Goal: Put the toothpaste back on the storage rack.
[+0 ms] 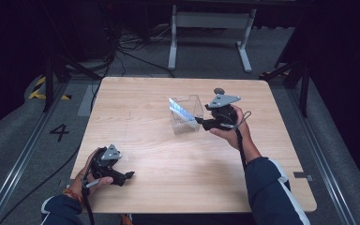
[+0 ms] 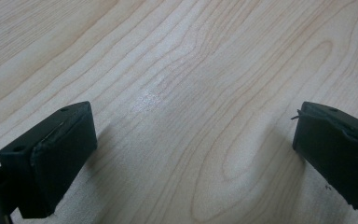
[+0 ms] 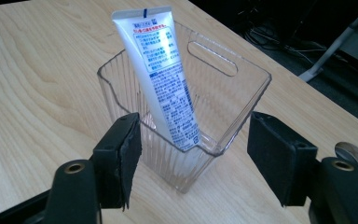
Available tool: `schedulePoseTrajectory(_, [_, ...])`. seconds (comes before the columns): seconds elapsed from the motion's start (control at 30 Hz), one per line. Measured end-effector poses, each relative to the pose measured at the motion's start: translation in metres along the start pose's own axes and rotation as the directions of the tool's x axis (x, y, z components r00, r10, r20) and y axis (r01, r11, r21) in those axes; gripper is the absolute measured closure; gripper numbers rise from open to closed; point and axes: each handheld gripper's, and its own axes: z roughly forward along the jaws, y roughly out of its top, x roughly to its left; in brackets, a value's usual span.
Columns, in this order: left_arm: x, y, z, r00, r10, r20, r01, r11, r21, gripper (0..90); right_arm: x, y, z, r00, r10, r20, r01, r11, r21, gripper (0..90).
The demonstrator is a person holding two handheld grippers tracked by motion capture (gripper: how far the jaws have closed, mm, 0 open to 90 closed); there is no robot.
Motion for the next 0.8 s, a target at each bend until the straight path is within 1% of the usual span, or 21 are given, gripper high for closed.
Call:
schedulePoseTrajectory(0.07, [0.0, 0.0, 0.0, 1.0, 0.0, 0.0, 0.0, 1.0, 0.0, 0.0, 0.001, -0.002, -0.003, 0.9999, -0.01, 0.007, 0.01, 1.0, 0.011, 35.6])
schedulePoseTrajectory(0.1, [0.0, 0.0, 0.0, 1.0, 0.0, 0.0, 0.0, 1.0, 0.0, 0.0, 0.001, -0.004, -0.006, 1.0, -0.006, -0.002, 0.006, 1.0, 0.012, 35.6])
schedulePoseTrajectory(0.2, [0.0, 0.0, 0.0, 1.0, -0.001, 0.001, 0.001, 1.0, 0.0, 0.0, 0.001, -0.007, -0.009, 0.9999, -0.011, -0.003, 0.011, 1.0, 0.019, 35.3])
schedulePoseTrajectory(0.3, [0.0, 0.0, 0.0, 1.0, -0.001, 0.0, 0.001, 1.0, 0.0, 0.0, 0.002, -0.011, -0.015, 0.9998, -0.021, 0.003, 0.021, 0.999, 0.025, 35.3])
schedulePoseTrajectory(0.37, [0.0, 0.0, 0.0, 1.0, -0.001, 0.002, 0.001, 1.0, 0.0, 0.0, 0.001, -0.013, -0.019, 0.9998, -0.019, 0.009, 0.019, 0.999, 0.026, 35.3])
schedulePoseTrajectory(0.47, [0.0, 0.0, 0.0, 1.0, -0.001, 0.001, 0.001, 1.0, 0.0, 0.0, 0.001, -0.018, -0.026, 0.9995, -0.024, 0.018, 0.024, 0.999, 0.04, 35.0])
schedulePoseTrajectory(0.67, [0.0, 0.0, 0.0, 1.0, -0.001, 0.001, 0.001, 1.0, -0.001, 0.0, 0.003, -0.027, -0.034, 0.9982, -0.055, 0.023, 0.053, 0.997, 0.061, 34.6])
schedulePoseTrajectory(0.8, [0.0, 0.0, 0.0, 1.0, -0.001, 0.001, 0.001, 1.0, 0.0, 0.0, 0.004, -0.031, -0.038, 0.9976, -0.064, 0.027, 0.062, 0.995, 0.073, 34.4])
